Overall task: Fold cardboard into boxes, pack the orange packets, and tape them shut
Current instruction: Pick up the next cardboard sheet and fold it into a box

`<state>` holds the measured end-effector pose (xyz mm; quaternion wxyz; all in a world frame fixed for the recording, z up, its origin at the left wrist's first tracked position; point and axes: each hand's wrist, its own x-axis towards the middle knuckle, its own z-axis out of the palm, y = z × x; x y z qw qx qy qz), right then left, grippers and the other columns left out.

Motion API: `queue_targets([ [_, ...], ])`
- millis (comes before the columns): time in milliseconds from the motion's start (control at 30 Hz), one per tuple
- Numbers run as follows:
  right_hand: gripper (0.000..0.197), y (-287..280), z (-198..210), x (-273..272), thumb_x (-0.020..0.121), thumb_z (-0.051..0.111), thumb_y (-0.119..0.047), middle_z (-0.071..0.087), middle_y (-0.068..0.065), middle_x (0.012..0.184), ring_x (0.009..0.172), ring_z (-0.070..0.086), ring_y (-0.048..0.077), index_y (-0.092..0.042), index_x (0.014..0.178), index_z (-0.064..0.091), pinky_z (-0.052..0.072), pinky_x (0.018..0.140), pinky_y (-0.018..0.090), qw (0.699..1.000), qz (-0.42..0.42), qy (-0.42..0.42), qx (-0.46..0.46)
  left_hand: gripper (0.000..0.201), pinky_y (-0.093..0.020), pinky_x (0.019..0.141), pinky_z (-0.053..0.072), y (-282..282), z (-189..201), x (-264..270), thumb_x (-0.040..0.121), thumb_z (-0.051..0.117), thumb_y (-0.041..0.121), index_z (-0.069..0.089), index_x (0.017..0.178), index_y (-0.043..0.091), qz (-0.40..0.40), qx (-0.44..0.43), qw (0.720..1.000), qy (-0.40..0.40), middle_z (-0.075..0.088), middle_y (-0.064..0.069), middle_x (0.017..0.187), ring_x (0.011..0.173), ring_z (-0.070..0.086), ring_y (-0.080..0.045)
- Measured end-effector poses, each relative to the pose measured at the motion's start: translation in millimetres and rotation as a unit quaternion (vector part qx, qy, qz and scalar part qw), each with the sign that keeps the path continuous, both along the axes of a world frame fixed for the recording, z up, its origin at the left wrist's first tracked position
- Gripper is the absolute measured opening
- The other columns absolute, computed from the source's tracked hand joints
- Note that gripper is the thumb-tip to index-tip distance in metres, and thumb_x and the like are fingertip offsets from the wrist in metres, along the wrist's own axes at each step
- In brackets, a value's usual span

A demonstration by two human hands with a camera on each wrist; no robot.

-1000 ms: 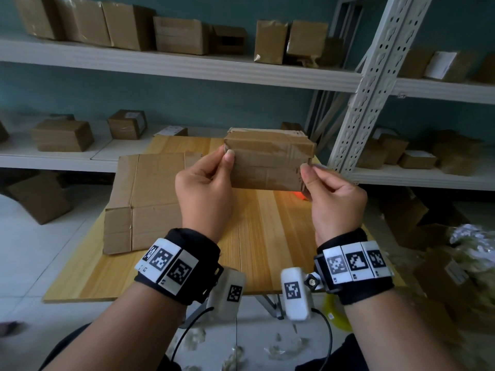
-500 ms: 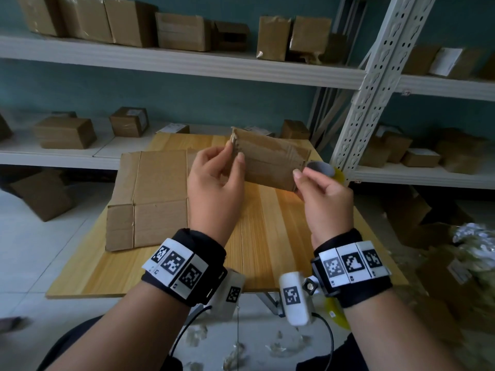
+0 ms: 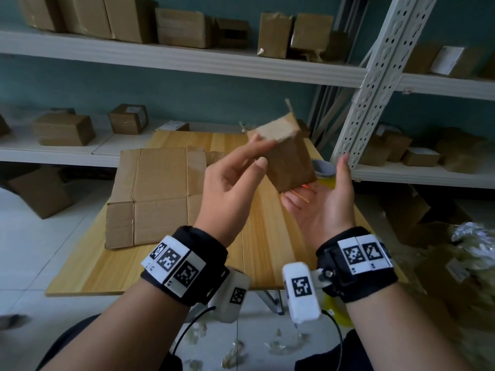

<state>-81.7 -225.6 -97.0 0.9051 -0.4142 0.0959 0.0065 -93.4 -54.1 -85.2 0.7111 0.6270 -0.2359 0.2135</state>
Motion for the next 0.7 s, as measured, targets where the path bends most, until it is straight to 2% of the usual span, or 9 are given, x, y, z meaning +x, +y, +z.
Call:
queue_targets([
  [33, 0.113, -3, 0, 2, 0.077, 0.054, -0.093, 0.050, 0.002, 0.074, 0.072, 0.053, 0.017, -0.001, 0.143, 0.058, 0.038, 0.109, 0.028, 0.999, 0.016, 0.012, 0.049, 0.031, -0.029, 0.117, 0.045, 0, 1, -2, 0.101, 0.057, 0.008, 0.074, 0.126, 0.002, -0.012, 0.013, 1.000, -0.014, 0.069, -0.012, 0.140, 0.145, 0.053, -0.014],
  [67, 0.121, -6, -1, 3, 0.077, 0.055, -0.093, 0.057, 0.007, 0.085, 0.082, 0.060, 0.020, 0.002, 0.152, 0.047, 0.036, 0.113, 0.033, 0.996, 0.023, 0.025, 0.085, 0.031, -0.030, 0.116, 0.046, 0, 1, -4, 0.102, 0.056, 0.007, 0.074, 0.126, 0.000, -0.020, 0.031, 0.999, -0.031, 0.069, -0.014, 0.139, 0.145, 0.054, -0.015],
  [100, 0.124, -9, -2, 6, 0.079, 0.056, -0.090, 0.065, 0.020, 0.113, 0.108, 0.065, 0.029, 0.004, 0.157, 0.037, 0.036, 0.116, 0.039, 0.993, 0.016, 0.038, 0.111, 0.031, -0.035, 0.116, 0.048, 0, 0, -6, 0.103, 0.057, 0.006, 0.072, 0.128, -0.001, -0.024, 0.054, 0.997, -0.055, 0.068, -0.015, 0.140, 0.144, 0.055, -0.018],
  [167, 0.114, -11, -2, 9, 0.086, 0.061, -0.079, 0.047, 0.029, 0.153, 0.138, 0.053, 0.039, 0.008, 0.153, 0.034, 0.040, 0.119, 0.049, 0.987, -0.028, 0.065, 0.146, 0.035, -0.048, 0.114, 0.050, -1, -3, -8, 0.101, 0.060, 0.005, 0.068, 0.134, -0.002, -0.009, 0.120, 0.985, -0.124, 0.069, -0.013, 0.139, 0.139, 0.059, -0.022],
  [267, 0.074, -10, 1, 10, 0.096, 0.066, -0.059, 0.056, 0.025, 0.136, 0.113, 0.065, 0.033, 0.009, 0.119, 0.052, 0.054, 0.096, 0.043, 0.982, -0.080, 0.075, 0.152, 0.038, -0.048, 0.114, 0.050, -5, -9, -6, 0.100, 0.062, 0.005, 0.066, 0.137, -0.002, 0.032, 0.187, 0.964, -0.185, 0.067, -0.011, 0.143, 0.140, 0.059, -0.020],
  [367, 0.065, -11, 3, 11, 0.101, 0.064, -0.048, 0.067, 0.023, 0.130, 0.111, 0.070, 0.029, 0.006, 0.135, 0.056, 0.062, 0.092, 0.038, 0.989, -0.084, 0.033, 0.114, 0.037, -0.045, 0.121, 0.044, -10, -10, -3, 0.106, 0.057, 0.008, 0.064, 0.141, -0.001, 0.070, 0.173, 0.969, -0.164, 0.059, -0.009, 0.152, 0.149, 0.049, -0.017],
  [467, 0.052, -7, 8, 8, 0.100, 0.067, -0.040, 0.073, 0.016, 0.116, 0.100, 0.074, 0.024, 0.000, 0.134, 0.063, 0.064, 0.088, 0.033, 0.990, -0.129, -0.018, 0.047, 0.037, -0.040, 0.120, 0.045, -8, -10, 2, 0.110, 0.052, 0.014, 0.062, 0.144, 0.003, 0.105, 0.125, 0.983, -0.087, 0.059, -0.005, 0.153, 0.148, 0.049, -0.011],
  [600, 0.025, -2, 9, 1, 0.104, 0.064, -0.017, 0.077, 0.012, 0.120, 0.115, 0.074, 0.028, -0.006, 0.126, 0.068, 0.059, 0.098, 0.043, 0.979, -0.157, -0.116, -0.055, 0.038, -0.041, 0.109, 0.053, -2, -5, 7, 0.112, 0.045, 0.031, 0.068, 0.138, 0.017, 0.069, 0.021, 0.997, 0.037, 0.070, 0.000, 0.139, 0.133, 0.063, -0.011],
  [700, 0.039, -2, 5, -1, 0.100, 0.071, -0.019, 0.074, 0.010, 0.128, 0.123, 0.070, 0.023, -0.006, 0.136, 0.066, 0.054, 0.109, 0.048, 0.943, -0.193, -0.187, -0.199, 0.038, -0.045, 0.110, 0.052, -2, 1, 10, 0.113, 0.038, 0.050, 0.070, 0.120, 0.031, -0.031, -0.113, 0.970, 0.213, 0.074, 0.000, 0.129, 0.126, 0.067, -0.015],
])
